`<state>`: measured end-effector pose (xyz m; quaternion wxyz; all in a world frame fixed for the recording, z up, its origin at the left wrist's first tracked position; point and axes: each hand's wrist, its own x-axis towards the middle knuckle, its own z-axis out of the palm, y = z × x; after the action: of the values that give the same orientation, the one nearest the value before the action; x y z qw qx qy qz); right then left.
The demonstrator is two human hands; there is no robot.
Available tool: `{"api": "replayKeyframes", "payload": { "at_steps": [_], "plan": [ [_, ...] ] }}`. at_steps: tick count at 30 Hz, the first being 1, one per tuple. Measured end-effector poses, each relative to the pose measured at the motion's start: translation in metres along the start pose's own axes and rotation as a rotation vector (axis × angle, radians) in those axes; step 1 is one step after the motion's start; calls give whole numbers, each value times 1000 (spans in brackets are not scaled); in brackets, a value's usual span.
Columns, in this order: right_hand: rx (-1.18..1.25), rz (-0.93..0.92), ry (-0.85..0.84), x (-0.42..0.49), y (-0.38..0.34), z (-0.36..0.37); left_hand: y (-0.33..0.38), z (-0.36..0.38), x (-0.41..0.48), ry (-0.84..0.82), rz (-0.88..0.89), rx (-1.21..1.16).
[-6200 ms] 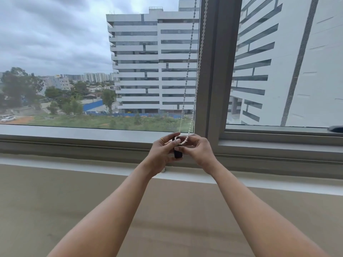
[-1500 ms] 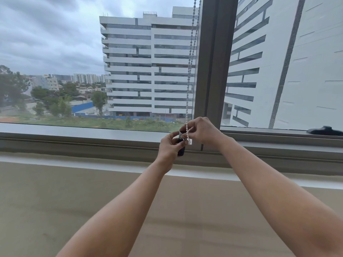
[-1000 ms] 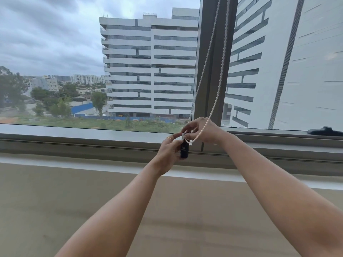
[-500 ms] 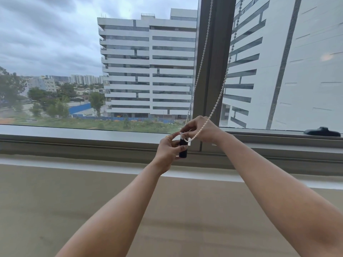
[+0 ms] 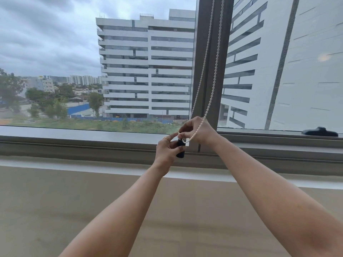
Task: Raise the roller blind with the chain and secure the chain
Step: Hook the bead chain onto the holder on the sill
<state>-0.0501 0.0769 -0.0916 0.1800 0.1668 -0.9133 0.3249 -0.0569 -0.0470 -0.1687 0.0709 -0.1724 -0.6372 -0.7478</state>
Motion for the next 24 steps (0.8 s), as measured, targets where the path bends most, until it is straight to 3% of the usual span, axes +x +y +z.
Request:
{"api": "replayKeyframes", "payload": {
  "at_steps": [11, 24],
  "plan": [
    [-10, -28, 56, -1, 1, 6, 0, -6, 7, -66, 5, -32],
    [82, 33, 133, -2, 5, 15, -7, -4, 9, 9, 12, 8]
  ]
}}
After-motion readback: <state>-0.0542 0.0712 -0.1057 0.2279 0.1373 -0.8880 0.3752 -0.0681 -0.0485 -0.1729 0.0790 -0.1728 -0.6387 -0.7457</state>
